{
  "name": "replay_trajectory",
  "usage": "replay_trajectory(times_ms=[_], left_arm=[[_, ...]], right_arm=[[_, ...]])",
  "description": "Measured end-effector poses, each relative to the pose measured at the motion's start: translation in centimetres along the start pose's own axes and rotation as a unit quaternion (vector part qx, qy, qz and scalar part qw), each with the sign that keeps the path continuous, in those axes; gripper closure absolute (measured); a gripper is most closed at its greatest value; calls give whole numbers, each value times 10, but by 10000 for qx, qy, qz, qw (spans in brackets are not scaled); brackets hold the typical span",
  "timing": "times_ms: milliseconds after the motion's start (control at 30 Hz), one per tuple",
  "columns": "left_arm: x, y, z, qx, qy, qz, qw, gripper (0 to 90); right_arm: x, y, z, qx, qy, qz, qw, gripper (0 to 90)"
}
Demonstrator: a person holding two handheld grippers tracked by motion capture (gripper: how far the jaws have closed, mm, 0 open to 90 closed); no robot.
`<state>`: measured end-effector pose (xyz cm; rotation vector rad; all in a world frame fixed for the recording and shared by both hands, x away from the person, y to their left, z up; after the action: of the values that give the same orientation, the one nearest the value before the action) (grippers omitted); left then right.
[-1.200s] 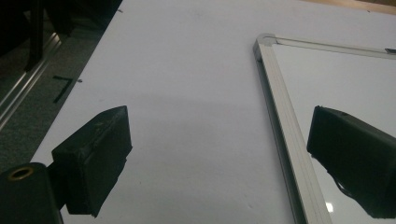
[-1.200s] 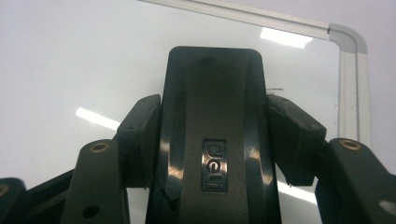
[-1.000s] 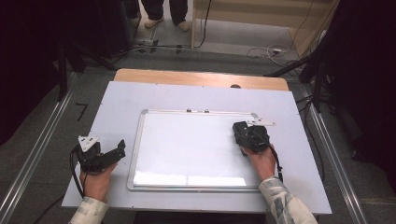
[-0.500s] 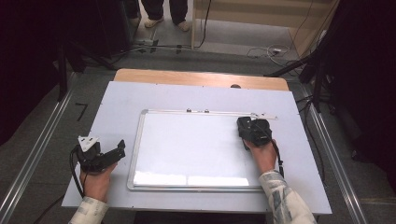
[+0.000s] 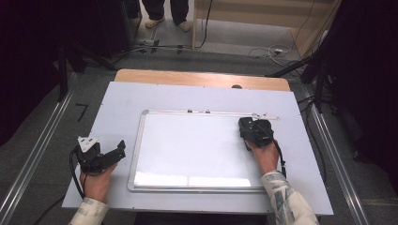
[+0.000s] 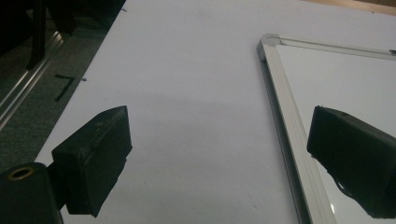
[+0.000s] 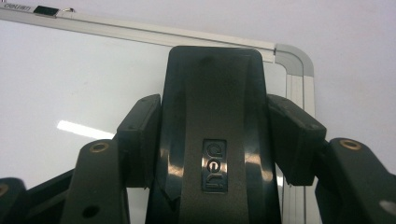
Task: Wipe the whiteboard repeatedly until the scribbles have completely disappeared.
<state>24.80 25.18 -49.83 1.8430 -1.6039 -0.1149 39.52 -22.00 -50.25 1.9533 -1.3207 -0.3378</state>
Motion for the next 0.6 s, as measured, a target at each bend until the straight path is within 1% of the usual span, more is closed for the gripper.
replay_trajectory(times_ms=[167,300,400,533,600], left_arm=[[0,0,0,7,8,3,10000,66],[0,0,0,2,9,-1,10000,66],[1,0,0,-1,1,3,10000,66],[2,-1,0,-19,-4,2,10000,66],[3,-1,0,-26,-36,6,10000,66]], right_arm=[[-2,4,4,3,81,-29,10000,384],[-5,9,8,-5,137,-102,9999,384],[-8,14,12,0,222,-165,9996,384],[-15,20,16,6,337,-274,9991,384],[-23,23,18,17,438,-357,9984,384]])
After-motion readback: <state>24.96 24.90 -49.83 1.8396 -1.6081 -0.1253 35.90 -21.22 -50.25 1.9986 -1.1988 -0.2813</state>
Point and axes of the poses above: each handheld gripper's, and its own axes: y roughly backward along the jaws, z roughly out of its underside, x roughly to its right, the point moved 2 cm from there along -y, roughly forward along the jaws, and after that the axes turned 14 degrees about y, right-handed, at the moved point
